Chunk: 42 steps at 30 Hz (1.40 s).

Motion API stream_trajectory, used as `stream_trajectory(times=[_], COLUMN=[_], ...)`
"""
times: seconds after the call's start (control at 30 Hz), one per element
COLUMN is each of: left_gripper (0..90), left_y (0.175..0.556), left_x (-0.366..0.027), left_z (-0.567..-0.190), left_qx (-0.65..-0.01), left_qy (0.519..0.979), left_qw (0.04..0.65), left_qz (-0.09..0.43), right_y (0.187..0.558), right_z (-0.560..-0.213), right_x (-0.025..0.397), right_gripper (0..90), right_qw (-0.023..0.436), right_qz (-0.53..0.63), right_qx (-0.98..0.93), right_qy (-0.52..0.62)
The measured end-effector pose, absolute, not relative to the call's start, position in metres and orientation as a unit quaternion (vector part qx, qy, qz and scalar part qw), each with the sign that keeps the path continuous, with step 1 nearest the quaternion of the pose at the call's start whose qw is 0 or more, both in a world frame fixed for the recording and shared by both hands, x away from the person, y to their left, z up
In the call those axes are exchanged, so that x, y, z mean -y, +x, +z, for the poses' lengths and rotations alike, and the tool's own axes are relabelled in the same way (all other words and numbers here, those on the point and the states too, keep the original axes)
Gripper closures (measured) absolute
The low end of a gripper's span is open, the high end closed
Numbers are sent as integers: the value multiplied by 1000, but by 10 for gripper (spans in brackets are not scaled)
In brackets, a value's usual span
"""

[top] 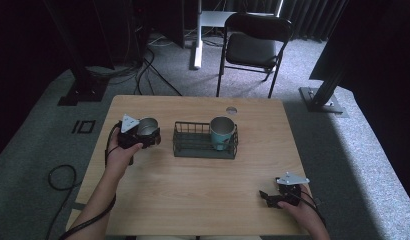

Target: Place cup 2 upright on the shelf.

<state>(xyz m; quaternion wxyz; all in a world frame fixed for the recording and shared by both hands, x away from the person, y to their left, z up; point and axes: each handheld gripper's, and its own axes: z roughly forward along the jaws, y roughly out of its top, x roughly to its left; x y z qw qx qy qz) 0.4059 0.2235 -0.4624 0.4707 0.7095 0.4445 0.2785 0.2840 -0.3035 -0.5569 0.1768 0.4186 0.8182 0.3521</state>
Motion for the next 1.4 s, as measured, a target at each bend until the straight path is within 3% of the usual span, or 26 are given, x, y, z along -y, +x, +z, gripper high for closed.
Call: stream_trajectory(times=[0.8,1.4], left_gripper=[139,138], left_y=[415,425], left_x=[-177,-126], left_z=[-417,-419], left_qx=[-399,-369], left_qy=[723,736], left_qw=[495,510], left_qz=[268,250], right_y=[284,284], right_z=[-557,-557], right_x=[303,304], right_gripper=[117,117], right_qw=[177,177], right_qz=[352,352], right_qx=[-818,-818], right_qy=[419,419])
